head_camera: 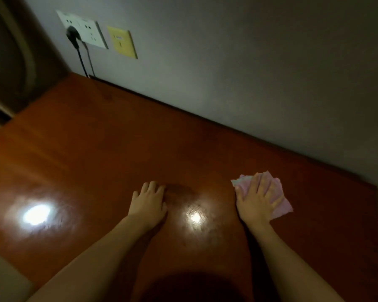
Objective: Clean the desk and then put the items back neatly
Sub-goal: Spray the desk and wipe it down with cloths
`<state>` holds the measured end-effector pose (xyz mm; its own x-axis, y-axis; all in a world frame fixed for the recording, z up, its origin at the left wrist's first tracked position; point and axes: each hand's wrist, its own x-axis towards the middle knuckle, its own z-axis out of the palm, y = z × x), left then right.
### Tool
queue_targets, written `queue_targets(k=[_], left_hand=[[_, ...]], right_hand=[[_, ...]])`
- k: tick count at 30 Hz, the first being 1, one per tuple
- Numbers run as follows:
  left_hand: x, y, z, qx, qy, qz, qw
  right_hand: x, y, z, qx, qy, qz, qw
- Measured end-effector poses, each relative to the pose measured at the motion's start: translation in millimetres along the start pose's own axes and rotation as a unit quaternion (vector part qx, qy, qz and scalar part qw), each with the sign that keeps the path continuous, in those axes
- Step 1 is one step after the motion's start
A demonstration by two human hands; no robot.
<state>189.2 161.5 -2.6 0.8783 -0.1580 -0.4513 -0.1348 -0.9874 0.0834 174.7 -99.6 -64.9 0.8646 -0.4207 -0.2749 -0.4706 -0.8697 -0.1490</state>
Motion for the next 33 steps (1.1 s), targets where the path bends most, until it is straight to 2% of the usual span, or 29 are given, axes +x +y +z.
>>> queue_targets(k=[5, 12, 22, 33], left_hand=[[69, -73, -35, 0.001, 0.023, 0.034, 0.999], [159, -180, -83, -0.011, 0.053, 0.055, 0.997], [220, -335, -128, -0.045, 0.084, -0.035, 0.995], [236, -424, -125, -0.066, 0.099, -0.110, 0.987]], right_hand=[[50, -97, 1, -0.025, 0.019, 0.019, 0.999], [110, -283, 16, -0.070, 0.032, -0.051, 0.996], [157, -503, 38, -0.081, 0.030, -0.186, 0.979], [190, -690, 64, -0.084, 0.031, -0.362, 0.928]])
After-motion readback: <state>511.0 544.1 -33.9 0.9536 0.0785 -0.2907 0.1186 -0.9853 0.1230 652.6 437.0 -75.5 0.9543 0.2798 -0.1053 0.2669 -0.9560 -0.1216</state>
